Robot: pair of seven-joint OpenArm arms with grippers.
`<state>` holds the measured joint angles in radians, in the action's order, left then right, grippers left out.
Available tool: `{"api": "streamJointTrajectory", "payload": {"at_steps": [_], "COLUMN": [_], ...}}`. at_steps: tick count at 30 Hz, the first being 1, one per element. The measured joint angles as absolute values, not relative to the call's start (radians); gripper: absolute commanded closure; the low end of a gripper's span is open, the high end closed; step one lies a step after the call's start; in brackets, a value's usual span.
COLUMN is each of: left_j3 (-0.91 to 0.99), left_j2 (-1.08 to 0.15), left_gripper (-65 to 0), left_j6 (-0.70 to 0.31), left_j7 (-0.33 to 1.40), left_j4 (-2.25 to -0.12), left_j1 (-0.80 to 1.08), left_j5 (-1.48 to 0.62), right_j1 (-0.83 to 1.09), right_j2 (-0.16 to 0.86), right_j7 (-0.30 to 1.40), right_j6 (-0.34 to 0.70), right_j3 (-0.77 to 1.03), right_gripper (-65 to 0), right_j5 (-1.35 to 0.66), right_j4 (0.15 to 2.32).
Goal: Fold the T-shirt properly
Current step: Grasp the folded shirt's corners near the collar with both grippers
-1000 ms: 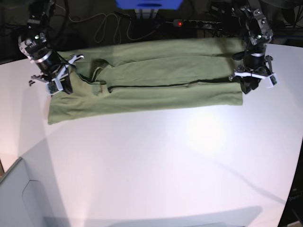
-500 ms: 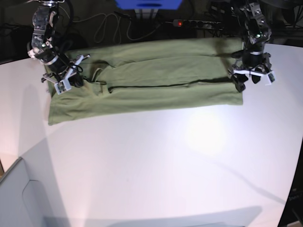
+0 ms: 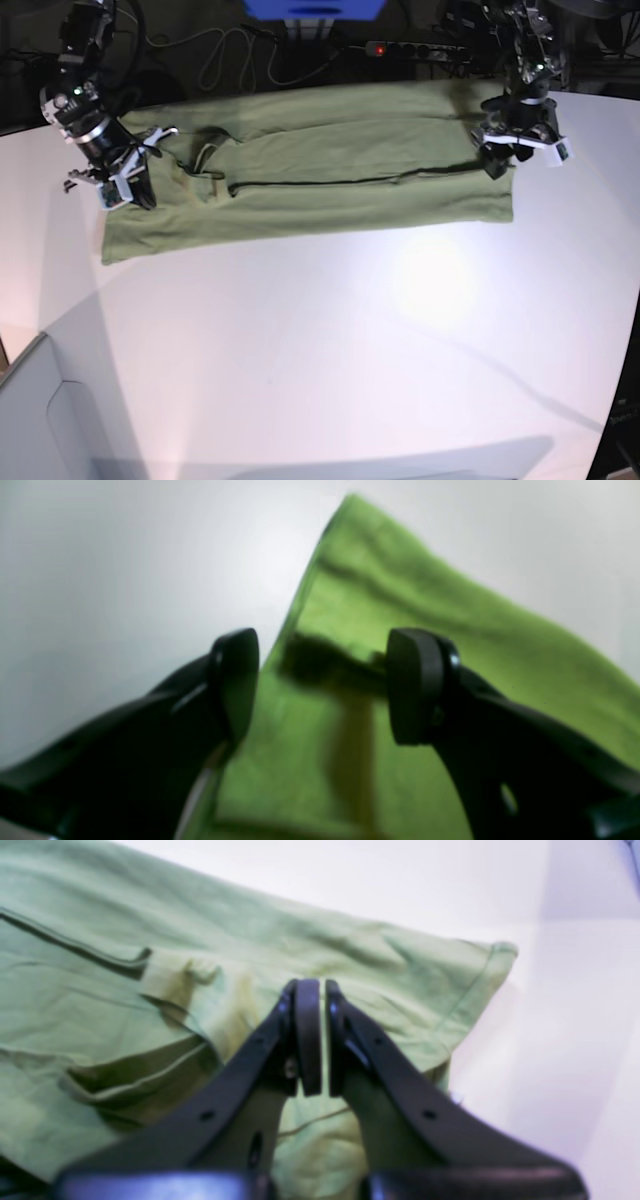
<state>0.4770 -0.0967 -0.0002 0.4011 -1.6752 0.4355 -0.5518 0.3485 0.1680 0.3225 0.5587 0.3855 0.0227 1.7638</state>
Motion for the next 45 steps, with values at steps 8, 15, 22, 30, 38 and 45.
{"api": "streamJointTrajectory", "payload": {"at_steps": [8,15,22,30,38,45], "left_j3": [0.481,0.482,0.484,0.480,0.481,0.487], "left_j2": [-0.097,-0.094,-0.062,-0.044,-0.031,-0.009], "left_gripper": [-37.9,-37.9,-37.9,-37.9,-37.9,-37.9], "left_j6": [0.000,0.012,-0.001,0.007,0.005,0.011], "left_j7": [0.401,0.413,0.393,0.408,0.402,0.401], "left_j4": [-1.675,-1.758,-2.009,-1.904,-1.903,-1.895], "left_j1": [0.452,0.489,0.588,0.638,0.687,0.698], "left_j5": [-0.552,-0.553,-0.561,-0.553,-0.558,-0.551], "right_j1": [0.353,0.352,0.352,0.353,0.353,0.353], "right_j2": [0.168,0.168,0.168,0.167,0.168,0.167], "right_j7": [0.332,0.332,0.332,0.332,0.332,0.333], "right_j6": [0.559,0.559,0.559,0.559,0.559,0.559], "right_j3": [0.386,0.386,0.386,0.386,0.384,0.384], "right_gripper": [-0.5,-0.5,-0.5,-0.5,-0.5,-0.5], "right_j5": [0.023,0.023,0.023,0.023,0.023,0.023], "right_j4": [1.763,1.763,1.763,1.763,1.763,1.760]}}
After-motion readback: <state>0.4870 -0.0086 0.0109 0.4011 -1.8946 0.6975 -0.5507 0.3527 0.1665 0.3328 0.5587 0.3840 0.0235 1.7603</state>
